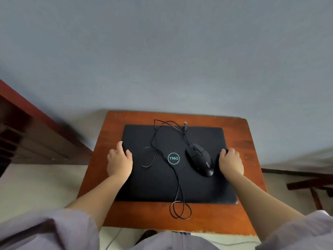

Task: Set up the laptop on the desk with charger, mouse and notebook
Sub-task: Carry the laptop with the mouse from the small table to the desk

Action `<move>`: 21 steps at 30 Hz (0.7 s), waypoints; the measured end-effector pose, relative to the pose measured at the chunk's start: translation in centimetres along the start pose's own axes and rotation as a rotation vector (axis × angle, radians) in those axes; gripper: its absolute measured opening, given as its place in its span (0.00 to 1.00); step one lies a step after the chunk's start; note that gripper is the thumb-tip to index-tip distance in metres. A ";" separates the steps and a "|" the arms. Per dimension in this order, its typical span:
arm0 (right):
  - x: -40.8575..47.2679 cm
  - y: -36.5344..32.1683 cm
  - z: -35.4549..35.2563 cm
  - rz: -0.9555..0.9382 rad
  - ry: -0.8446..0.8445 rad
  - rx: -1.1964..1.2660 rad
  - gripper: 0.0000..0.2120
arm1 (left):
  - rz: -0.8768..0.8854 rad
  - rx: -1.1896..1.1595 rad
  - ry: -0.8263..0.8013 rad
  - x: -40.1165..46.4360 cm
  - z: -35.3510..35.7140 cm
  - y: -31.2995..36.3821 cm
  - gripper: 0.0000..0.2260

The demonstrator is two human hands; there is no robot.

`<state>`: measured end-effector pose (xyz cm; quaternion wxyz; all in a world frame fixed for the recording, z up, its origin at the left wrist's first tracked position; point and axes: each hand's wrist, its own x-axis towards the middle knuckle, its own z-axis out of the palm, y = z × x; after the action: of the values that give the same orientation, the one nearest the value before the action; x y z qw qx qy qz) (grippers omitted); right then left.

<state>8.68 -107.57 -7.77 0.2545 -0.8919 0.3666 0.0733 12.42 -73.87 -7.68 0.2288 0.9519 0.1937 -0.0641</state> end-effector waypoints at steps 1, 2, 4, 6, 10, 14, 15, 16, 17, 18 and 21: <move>-0.1 0.1 0.3 0.011 0.017 0.013 0.21 | -0.057 -0.007 -0.005 0.1 0.1 0.3 0.20; -0.3 0.1 0.6 0.026 0.034 0.028 0.21 | -0.113 -0.014 -0.019 0.3 0.2 0.6 0.20; -0.3 -0.1 0.9 0.077 0.048 0.048 0.22 | -0.227 -0.034 -0.053 1.2 0.2 1.0 0.22; 0.2 -0.4 0.7 0.131 0.021 0.050 0.25 | -0.345 -0.050 -0.112 2.6 -0.3 1.4 0.25; 0.9 -0.3 -0.3 0.120 -0.094 0.031 0.32 | -0.435 -0.140 -0.246 4.4 -1.2 1.7 0.31; -1.0 1.5 -0.7 0.156 -0.054 0.034 0.34 | -0.418 -0.266 -0.296 4.3 -1.0 1.4 0.34; -1.9 2.5 -0.8 0.172 -0.044 0.033 0.34 | -0.388 -0.255 -0.314 4.0 -1.1 1.7 0.34; -2.8 3.5 -1.1 0.190 -0.031 0.043 0.34 | -0.344 -0.234 -0.329 3.7 -1.0 2.2 0.34; -3.8 4.7 -1.3 0.214 -0.011 0.066 0.34 | -0.290 -0.212 -0.337 3.4 -0.8 2.7 0.34; -5.0 5.9 -1.4 0.248 0.015 0.095 0.34 | -0.228 -0.195 -0.344 3.0 -0.4 3.4 0.33; -9.1 10.3 -2.3 0.393 0.124 0.165 0.32 | -0.024 -0.168 -0.405 1.1 1.4 6.7 0.32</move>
<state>-5.13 -109.30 -7.03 0.2844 -0.7822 0.5531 0.0361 16.05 -79.61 -6.36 0.3405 0.8948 0.1599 -0.2404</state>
